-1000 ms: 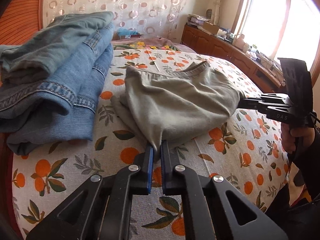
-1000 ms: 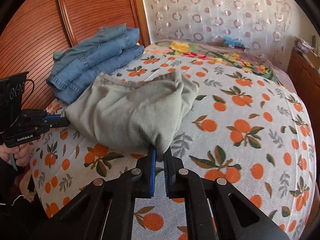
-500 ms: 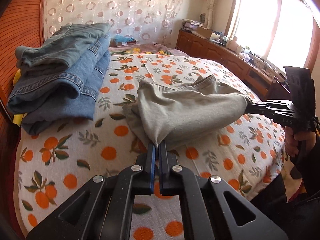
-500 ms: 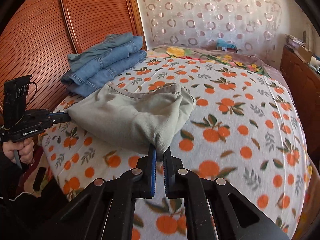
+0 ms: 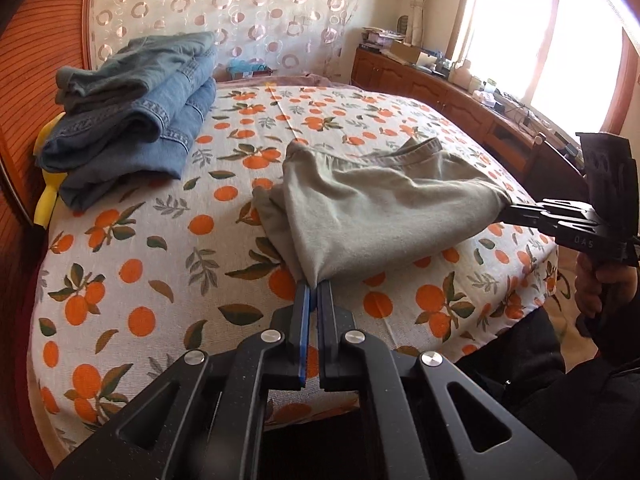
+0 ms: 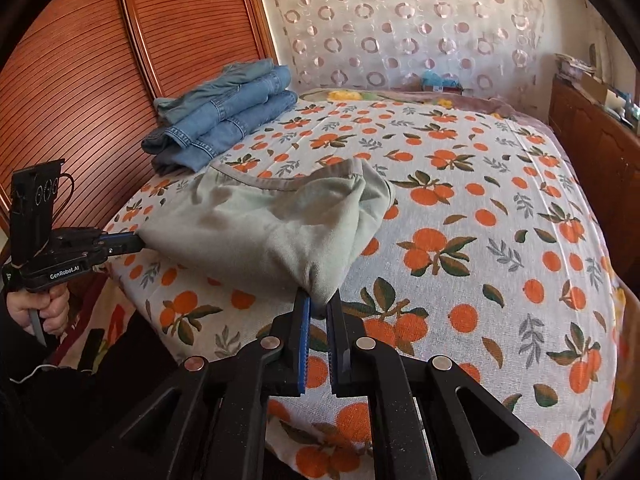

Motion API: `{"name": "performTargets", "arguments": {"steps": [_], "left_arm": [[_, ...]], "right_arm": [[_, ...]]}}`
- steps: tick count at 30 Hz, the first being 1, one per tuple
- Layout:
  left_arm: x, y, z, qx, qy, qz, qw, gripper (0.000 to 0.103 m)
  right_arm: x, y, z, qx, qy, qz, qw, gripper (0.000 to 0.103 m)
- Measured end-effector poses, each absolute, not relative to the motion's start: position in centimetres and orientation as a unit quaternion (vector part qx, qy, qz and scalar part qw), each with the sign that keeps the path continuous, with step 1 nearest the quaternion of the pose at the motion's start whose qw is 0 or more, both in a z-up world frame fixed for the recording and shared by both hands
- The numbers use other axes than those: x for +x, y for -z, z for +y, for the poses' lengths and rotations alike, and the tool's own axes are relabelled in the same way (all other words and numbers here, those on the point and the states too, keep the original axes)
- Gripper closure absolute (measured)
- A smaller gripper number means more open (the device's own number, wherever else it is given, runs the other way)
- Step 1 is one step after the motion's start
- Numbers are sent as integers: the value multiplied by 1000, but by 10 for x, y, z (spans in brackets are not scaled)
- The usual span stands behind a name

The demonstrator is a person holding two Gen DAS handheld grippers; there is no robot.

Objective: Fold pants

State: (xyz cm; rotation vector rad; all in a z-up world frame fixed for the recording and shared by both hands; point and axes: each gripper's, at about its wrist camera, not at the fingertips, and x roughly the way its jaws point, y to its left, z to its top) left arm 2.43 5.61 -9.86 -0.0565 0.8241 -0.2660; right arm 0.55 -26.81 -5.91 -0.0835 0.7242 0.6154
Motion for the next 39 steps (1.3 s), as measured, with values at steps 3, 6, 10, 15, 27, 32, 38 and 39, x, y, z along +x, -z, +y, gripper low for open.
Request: {"name": "performTargets", "arguments": {"steps": [3,6,10,15,27,32,38,39], "left_arm": [[22,91,56,-18,124,389,913,99],[22,81,59,-17,117,380,917,99],[26,76,60,-14,107,379,919,96],[40,81,59,-20,113,390,914,85],[72,86,46,-17,127,392,911,43],[95,92,48,-24,122,397,909,43],[120,94,50,-28,123,394,910,45],[125,95,50,-30,125,397,909,47]], "right_arm": [[-2,54,-270,-46,-293,341,892,97],[-6,46,-275,-51,-271,332,902,92],[-11,35,-284,-44,-261,310,913,89],[-1,33,-281,-37,-255,298,919,81],[51,48,-248,-41,-275,303,911,78],[75,53,-242,-45,-269,321,907,73],[87,51,-235,-40,-281,324,903,73],[89,50,-233,-41,-284,323,902,73]]}}
